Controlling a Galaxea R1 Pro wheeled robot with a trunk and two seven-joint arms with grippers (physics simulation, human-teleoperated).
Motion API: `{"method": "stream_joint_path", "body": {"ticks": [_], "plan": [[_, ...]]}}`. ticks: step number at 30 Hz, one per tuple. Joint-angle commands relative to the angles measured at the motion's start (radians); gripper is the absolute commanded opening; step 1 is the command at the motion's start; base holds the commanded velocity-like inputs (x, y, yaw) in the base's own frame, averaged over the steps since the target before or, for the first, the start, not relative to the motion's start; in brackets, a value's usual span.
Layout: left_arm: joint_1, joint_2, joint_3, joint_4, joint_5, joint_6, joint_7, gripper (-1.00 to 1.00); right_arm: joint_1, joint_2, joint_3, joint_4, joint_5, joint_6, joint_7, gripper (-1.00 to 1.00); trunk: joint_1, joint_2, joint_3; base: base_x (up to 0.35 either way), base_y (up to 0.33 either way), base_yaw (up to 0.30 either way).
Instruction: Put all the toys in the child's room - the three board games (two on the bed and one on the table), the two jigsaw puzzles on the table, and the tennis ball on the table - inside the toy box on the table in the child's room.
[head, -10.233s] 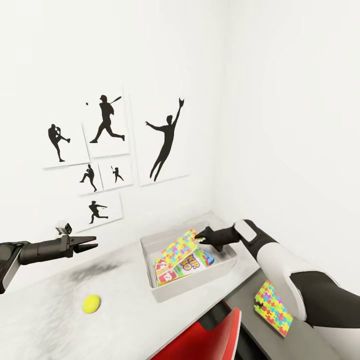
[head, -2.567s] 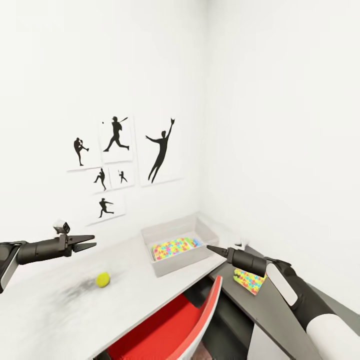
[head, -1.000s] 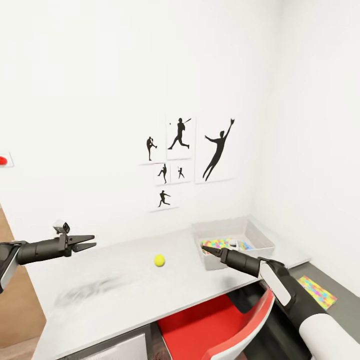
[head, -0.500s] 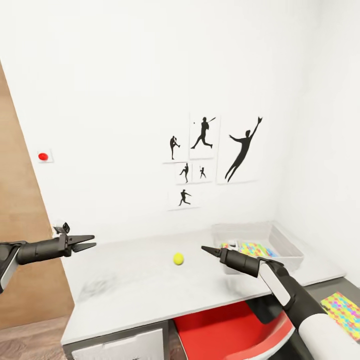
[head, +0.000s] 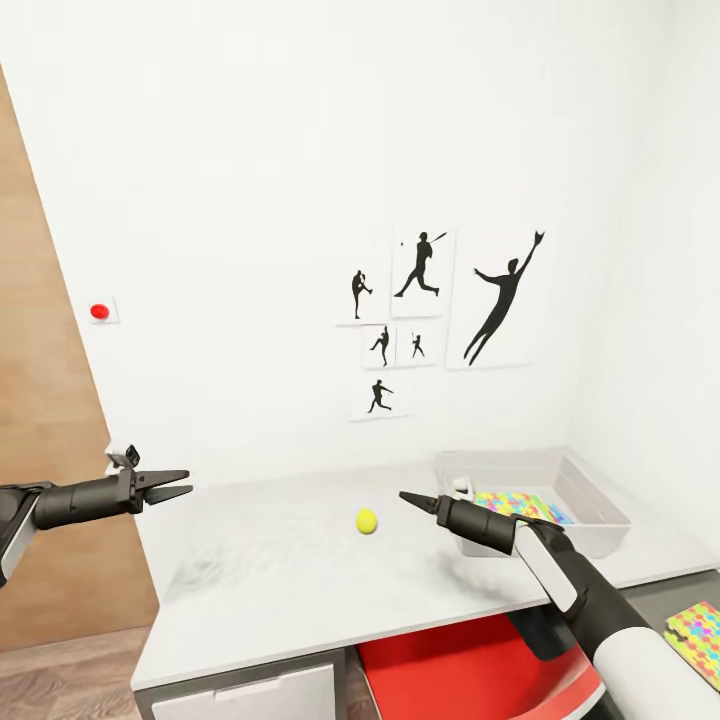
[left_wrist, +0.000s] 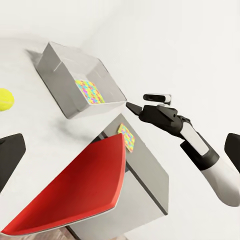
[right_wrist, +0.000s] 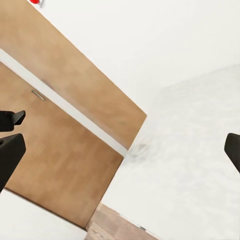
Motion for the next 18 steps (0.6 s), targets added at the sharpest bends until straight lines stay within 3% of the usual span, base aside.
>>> {"method": "stream_joint_path", "body": {"ticks": [1,9,18], "plan": [[0.0,0.0,0.0,0.0,0.0,0.011,-0.004,1.0,0.0,-0.001,0.002,0.0,-0.01,0.007,-0.002,1.0,0.0,-0.001,0.0,0.005,0.0,0.001],[0.0,0.0,0.0,0.0,0.0,0.012,-0.004,1.0,0.0,-0.001,0.002,-0.001,-0.009,0.007,-0.004,1.0,0.0,-0.001,0.0,0.001,0.005,0.015],[0.0,0.0,0.0,0.0,0.0,0.012,-0.004,1.0,0.0,0.001,0.003,0.001,-0.009,0.007,-0.034,1.0,0.0,-0.001,0.0,0.162,0.146,0.243]]}}
